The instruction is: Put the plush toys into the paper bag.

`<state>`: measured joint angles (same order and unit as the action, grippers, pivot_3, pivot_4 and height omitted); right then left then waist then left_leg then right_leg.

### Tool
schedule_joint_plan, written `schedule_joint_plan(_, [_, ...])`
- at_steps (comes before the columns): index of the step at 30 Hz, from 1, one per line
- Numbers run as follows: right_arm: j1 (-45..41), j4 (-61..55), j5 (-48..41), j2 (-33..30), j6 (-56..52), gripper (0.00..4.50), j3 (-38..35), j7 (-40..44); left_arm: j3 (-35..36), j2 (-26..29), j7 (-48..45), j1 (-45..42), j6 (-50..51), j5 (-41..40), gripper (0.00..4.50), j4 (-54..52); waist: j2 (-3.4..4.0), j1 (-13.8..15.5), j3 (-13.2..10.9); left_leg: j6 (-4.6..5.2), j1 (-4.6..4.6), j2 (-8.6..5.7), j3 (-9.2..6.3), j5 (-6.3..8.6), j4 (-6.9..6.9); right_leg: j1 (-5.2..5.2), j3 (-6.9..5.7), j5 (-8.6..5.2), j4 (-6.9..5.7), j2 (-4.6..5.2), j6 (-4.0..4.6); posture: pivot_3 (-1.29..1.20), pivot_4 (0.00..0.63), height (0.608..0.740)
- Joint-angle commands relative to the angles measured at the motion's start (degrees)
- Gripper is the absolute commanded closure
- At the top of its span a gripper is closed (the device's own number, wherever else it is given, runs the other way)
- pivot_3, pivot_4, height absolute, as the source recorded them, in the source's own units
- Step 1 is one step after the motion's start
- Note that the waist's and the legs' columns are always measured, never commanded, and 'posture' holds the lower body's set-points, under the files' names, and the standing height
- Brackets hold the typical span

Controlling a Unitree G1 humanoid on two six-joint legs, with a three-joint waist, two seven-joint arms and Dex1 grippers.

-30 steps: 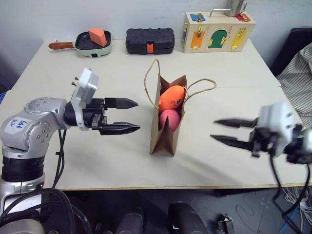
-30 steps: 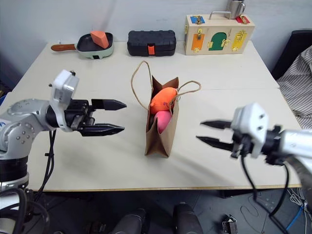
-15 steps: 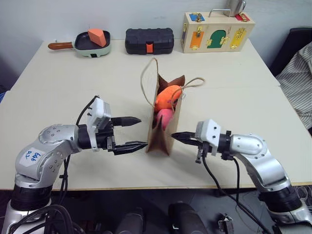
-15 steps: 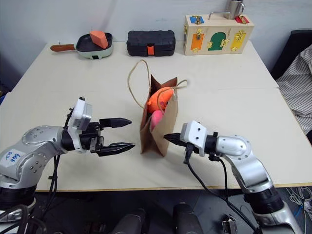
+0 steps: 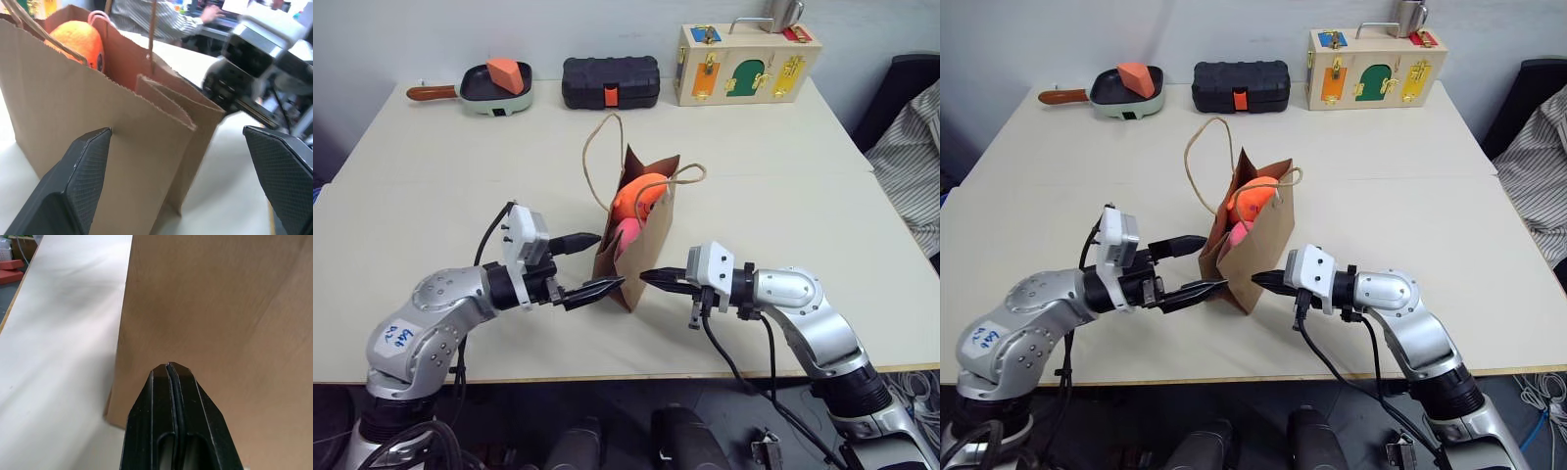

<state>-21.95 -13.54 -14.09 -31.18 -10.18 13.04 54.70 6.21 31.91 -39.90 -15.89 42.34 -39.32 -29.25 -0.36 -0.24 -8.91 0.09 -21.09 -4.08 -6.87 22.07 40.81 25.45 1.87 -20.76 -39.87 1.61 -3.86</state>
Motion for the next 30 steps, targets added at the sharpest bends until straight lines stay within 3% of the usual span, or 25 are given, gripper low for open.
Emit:
schedule_joint_plan(1, [-1.2, -2.4, -0.8, 0.8, 0.3, 4.49, -1.4, -0.8, -1.1, -2.2, 4.2, 0.2, -0.8, 0.6, 0.00, -2.9, 0.00, -0.1, 0.0, 0.00, 0.00, 0.00, 0.01, 0.00, -0.01, 0.00, 0.01, 0.00, 0.02, 0.00, 0.00, 0.00, 0.150, 0.740])
schedule_joint_plan(5, [-1.9, -2.1, -0.9, 1.7, 0.0, 4.49, -1.1, -1.4, -4.3, -4.0, 7.6, -0.6, -3.0, 5.4, 0.00, -1.5, 0.00, 0.0, 0.0, 0.00, 0.00, 0.00, 0.01, 0.00, 0.00, 0.01, 0.00, 0.00, 0.00, 0.00, 0.00, 0.00, 0.150, 0.740])
schedule_joint_plan(8, [-2.0, -2.5, -1.1, 1.9, -0.3, 4.50, -1.3, -1.5, -6.5, -4.4, 8.9, -0.9, -4.7, 8.8, 0.64, -0.6, 0.00, 0.1, 0.0, 0.00, 0.00, -0.01, 0.01, 0.00, 0.01, 0.00, 0.00, 0.00, 0.01, 0.01, 0.00, 0.00, 0.150, 0.740])
schedule_joint_plan(14, [4.1, -9.1, -3.6, -5.3, -2.8, 4.50, -8.1, -0.3, -7.8, -3.7, 7.9, 0.1, -8.1, 11.5, 2.47, -1.7, 0.01, 0.5, 0.0, 0.00, -0.05, -0.02, -0.01, 0.00, -0.01, 0.00, -0.01, 0.00, 0.05, 0.04, 0.00, 0.00, 0.150, 0.740])
schedule_joint_plan(20, [14.0, -19.5, -21.8, -14.9, -16.1, 4.50, -26.7, 1.2, -5.7, -1.9, 5.7, 2.8, -10.7, 11.7, 4.42, -1.5, 0.00, 0.6, 0.0, 0.00, -0.04, 0.00, 0.01, 0.00, -0.08, -0.02, 0.01, 0.00, 0.10, 0.02, 0.00, 0.00, 0.150, 0.740])
schedule_joint_plan(24, [12.6, -22.8, -33.6, -15.7, -24.0, 4.50, -32.3, -4.1, -4.1, -1.1, 1.2, 2.1, -11.9, 8.7, 4.47, 1.4, 0.00, 0.2, 0.0, 0.00, 0.04, 0.08, 0.11, 0.00, -0.16, -0.05, 0.09, 0.00, 0.11, -0.04, 0.00, 0.00, 0.150, 0.740])
schedule_joint_plan(30, [12.5, -23.0, -37.8, -17.1, -27.0, 4.50, -35.1, -6.5, -3.0, 3.7, -16.9, -1.8, -14.3, 1.3, 4.47, 6.8, 0.00, 0.8, 0.0, 0.00, 0.01, 0.06, 0.09, 0.00, -0.15, -0.06, 0.05, 0.00, 0.16, -0.01, 0.00, 0.00, 0.150, 0.740])
